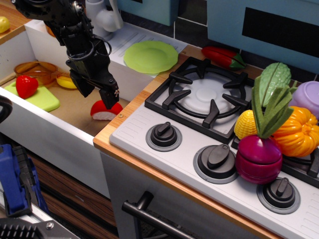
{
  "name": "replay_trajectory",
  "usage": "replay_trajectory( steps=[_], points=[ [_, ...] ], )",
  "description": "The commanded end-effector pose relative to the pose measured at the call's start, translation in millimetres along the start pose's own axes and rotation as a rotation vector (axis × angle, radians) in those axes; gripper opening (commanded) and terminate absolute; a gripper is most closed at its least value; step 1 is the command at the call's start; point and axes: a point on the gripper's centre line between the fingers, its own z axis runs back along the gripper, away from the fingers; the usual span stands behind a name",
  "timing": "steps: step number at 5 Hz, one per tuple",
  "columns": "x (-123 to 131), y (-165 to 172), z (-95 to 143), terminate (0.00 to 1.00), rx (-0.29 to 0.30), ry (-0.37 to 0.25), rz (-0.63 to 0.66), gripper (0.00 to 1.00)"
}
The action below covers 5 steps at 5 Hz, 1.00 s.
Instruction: Put sushi on plate
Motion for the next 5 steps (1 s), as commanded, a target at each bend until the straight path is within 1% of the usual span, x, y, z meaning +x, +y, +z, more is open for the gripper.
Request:
replay_trajectory(
  steps=[1,2,3,4,5],
  points=[
    [0,0,0,0.0,0.0,0.0,0.0,1.0],
    [2,2,5,0.0,-0.013,0.045,-0.127,1.0],
    [3,7,5,0.0,-0.022,0.064,-0.24,1.0],
    [9,12,4,0.0,-0.01,0.068,-0.329,1.0],
    [8,13,-3,0.0,0.018,0.032,-0.393,1.0]
  ],
)
